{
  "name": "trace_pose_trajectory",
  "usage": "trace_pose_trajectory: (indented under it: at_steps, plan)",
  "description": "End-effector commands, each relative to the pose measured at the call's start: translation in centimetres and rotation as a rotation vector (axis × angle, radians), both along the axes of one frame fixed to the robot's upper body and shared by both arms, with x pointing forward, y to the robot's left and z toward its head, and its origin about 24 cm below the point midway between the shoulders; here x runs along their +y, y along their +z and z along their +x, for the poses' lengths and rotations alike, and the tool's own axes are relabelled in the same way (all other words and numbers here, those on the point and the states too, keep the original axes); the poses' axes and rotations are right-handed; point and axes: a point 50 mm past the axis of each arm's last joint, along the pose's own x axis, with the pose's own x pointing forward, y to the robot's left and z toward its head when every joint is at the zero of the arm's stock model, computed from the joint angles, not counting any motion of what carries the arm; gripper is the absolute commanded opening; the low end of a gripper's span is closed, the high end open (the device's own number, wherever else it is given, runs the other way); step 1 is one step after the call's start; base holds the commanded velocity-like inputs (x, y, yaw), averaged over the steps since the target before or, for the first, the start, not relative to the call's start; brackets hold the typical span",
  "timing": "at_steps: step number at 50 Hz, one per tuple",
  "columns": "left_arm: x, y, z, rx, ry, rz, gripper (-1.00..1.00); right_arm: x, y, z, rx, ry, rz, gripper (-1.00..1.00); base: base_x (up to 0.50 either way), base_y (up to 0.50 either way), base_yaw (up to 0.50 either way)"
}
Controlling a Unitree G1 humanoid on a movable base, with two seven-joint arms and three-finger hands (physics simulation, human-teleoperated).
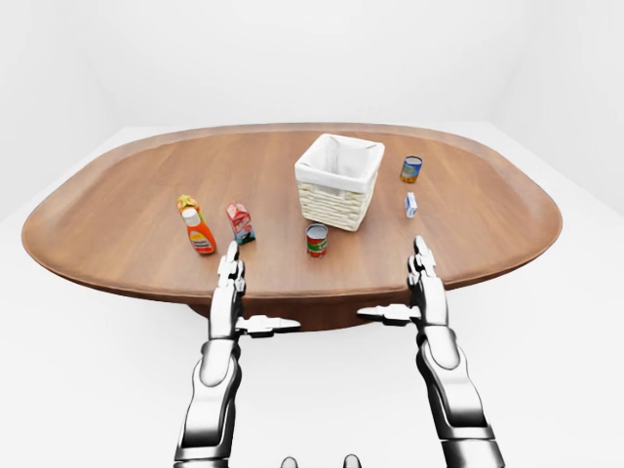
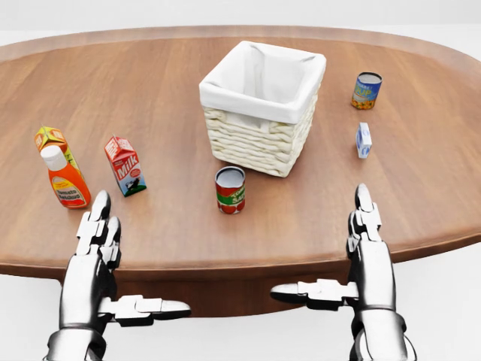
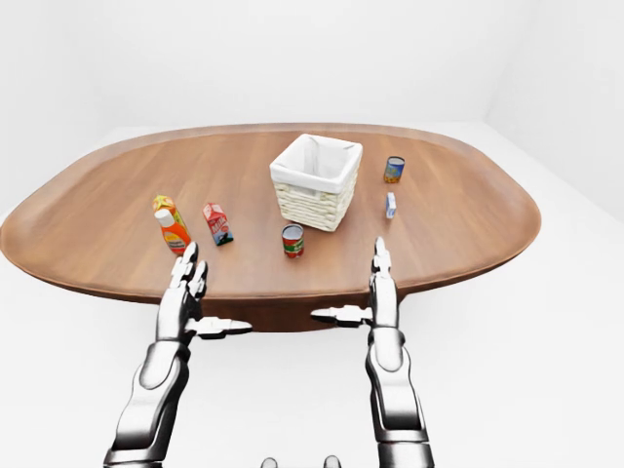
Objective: Pick the milk and place it in the basket.
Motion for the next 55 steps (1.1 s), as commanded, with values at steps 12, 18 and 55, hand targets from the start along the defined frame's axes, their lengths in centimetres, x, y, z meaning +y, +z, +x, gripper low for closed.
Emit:
trace_pose_trajectory:
  at_steps: [12,18,55]
  plan:
    - [1.2,3.6,-2.2,-0.132,0.093,0.123,1.00,-0.1,5.8,-3.0,-0.246,-0.023,-0.138,1.00,0.00,0.00,0.00]
    - [0.4,5.8,-4.1,-0.232,0.098,0.214,1.00,-0.6,6.9,-3.9,-0.292,-0.060,-0.204,1.00,0.00,0.00,0.00]
    - [-0.5,12.1,-9.5,-0.444,0.049,0.286,1.00,0.1,12.5,-8.8,-0.520,-0.038,-0.286,1.00,0.00,0.00,0.00]
